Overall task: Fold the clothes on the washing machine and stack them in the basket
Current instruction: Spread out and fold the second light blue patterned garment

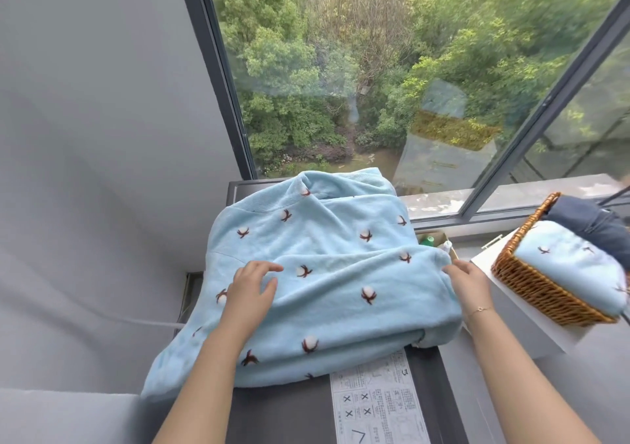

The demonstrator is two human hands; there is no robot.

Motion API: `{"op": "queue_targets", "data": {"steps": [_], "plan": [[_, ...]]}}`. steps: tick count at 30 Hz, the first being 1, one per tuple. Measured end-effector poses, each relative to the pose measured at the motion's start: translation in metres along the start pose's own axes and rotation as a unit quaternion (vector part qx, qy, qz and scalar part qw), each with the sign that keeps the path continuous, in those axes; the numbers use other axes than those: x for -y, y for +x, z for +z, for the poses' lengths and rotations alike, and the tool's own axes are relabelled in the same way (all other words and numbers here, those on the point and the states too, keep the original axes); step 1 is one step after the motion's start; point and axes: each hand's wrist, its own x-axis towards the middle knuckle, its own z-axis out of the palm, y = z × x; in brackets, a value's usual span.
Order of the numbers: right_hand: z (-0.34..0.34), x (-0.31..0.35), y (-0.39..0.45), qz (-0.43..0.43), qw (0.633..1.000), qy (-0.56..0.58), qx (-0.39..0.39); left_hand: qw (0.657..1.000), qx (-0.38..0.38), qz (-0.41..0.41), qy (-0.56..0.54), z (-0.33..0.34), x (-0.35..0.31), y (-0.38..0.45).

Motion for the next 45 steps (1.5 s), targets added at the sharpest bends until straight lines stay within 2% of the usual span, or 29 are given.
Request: {"op": "queue_targets", "data": {"steps": [2, 4, 7, 10, 13, 15, 19, 22, 25, 27, 29, 31, 34, 36, 38, 42, 45], "plan": [[0.002, 0.004, 0.015, 0.001, 1.000, -0.004, -0.003, 0.998, 0.040, -0.048, 0.020, 0.014, -0.004, 0.020], [0.005, 0.015, 0.015, 0.003, 1.000, -0.015, 0.013, 0.990, 0.076, -0.075, 0.087, 0.027, -0.007, 0.031], [0.007, 0.023, 0.025, 0.032, 0.998, 0.026, 0.054, 0.988, 0.038, -0.065, 0.132, 0.040, -0.008, 0.036], [0.008, 0.026, 0.038, -0.036, 0.998, 0.041, 0.026, 0.996, -0.021, -0.047, 0.070, 0.043, -0.003, 0.041], [0.006, 0.032, 0.039, -0.134, 0.984, 0.104, -0.048, 0.993, -0.022, -0.056, -0.097, 0.035, -0.004, 0.050], [0.007, 0.033, 0.042, -0.155, 0.980, 0.115, -0.051, 0.982, -0.009, -0.068, -0.176, 0.026, -0.007, 0.060], [0.016, 0.018, 0.063, -0.081, 0.994, 0.073, 0.001, 0.984, 0.002, -0.095, -0.153, 0.018, 0.001, 0.071], [0.012, 0.000, 0.077, -0.014, 0.999, -0.027, 0.042, 0.987, -0.022, -0.125, -0.096, 0.022, 0.014, 0.064], [-0.001, -0.021, 0.063, -0.006, 0.996, -0.091, 0.010, 0.991, -0.026, -0.128, 0.004, 0.021, 0.014, 0.051], [-0.008, -0.029, 0.043, -0.013, 0.997, -0.077, -0.030, 0.987, -0.019, -0.151, 0.060, 0.019, 0.010, 0.037], [-0.008, -0.034, 0.024, -0.007, 0.998, -0.058, -0.034, 0.977, -0.028, -0.179, 0.113, 0.021, 0.011, 0.021], [-0.003, -0.035, 0.013, 0.002, 0.999, -0.040, -0.036, 0.973, -0.049, -0.173, 0.144, 0.021, 0.015, 0.008], [-0.002, -0.023, 0.001, -0.026, 0.994, 0.065, -0.089, 0.983, -0.058, -0.138, 0.105, 0.013, 0.017, 0.001], [-0.010, -0.014, -0.002, -0.031, 0.971, 0.202, -0.126, 0.991, -0.053, -0.107, 0.052, 0.004, 0.013, 0.001], [-0.020, -0.008, -0.004, -0.013, 0.947, 0.288, -0.144, 0.994, -0.062, -0.090, 0.018, -0.001, 0.010, 0.003], [-0.021, -0.034, 0.003, 0.059, 0.957, 0.244, -0.142, 0.990, -0.043, -0.092, 0.098, 0.006, 0.018, 0.010], [-0.016, -0.061, -0.003, 0.171, 0.962, 0.208, -0.038, 0.985, -0.048, -0.098, 0.133, 0.014, 0.026, 0.007]]}}
